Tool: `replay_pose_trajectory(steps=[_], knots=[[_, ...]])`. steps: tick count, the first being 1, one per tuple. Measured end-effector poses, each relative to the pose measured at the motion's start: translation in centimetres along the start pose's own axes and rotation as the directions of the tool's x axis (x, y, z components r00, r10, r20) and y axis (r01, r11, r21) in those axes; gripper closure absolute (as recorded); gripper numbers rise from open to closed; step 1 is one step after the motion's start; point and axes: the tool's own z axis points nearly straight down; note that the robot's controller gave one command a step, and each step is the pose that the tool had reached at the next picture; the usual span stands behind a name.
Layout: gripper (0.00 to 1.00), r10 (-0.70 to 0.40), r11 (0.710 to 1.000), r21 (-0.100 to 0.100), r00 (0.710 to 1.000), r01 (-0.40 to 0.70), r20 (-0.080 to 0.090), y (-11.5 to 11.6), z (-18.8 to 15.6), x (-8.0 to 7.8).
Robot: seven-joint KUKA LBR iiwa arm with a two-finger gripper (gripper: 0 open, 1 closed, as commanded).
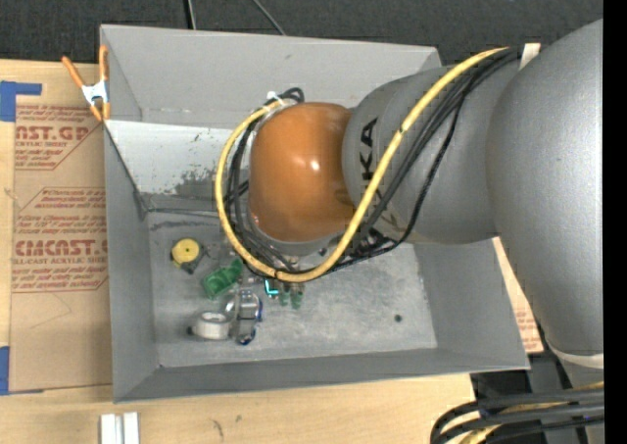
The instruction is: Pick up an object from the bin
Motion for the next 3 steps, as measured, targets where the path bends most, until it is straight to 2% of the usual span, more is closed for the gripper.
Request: replay_pose_trajectory(steps=[1, 2, 3], knots=[[0.00, -0.010, 1.000, 0.000, 1.000, 0.010, 0.010, -4.8, 9.8, -3.9], [1.00, -0.013, 1.000, -0.002, 1.000, 0.013, 0.007, -4.5, 9.6, -3.7], [1.00, -0.057, 0.998, -0.002, 0.998, 0.057, 0.019, -3.9, -1.7, -5.0]])
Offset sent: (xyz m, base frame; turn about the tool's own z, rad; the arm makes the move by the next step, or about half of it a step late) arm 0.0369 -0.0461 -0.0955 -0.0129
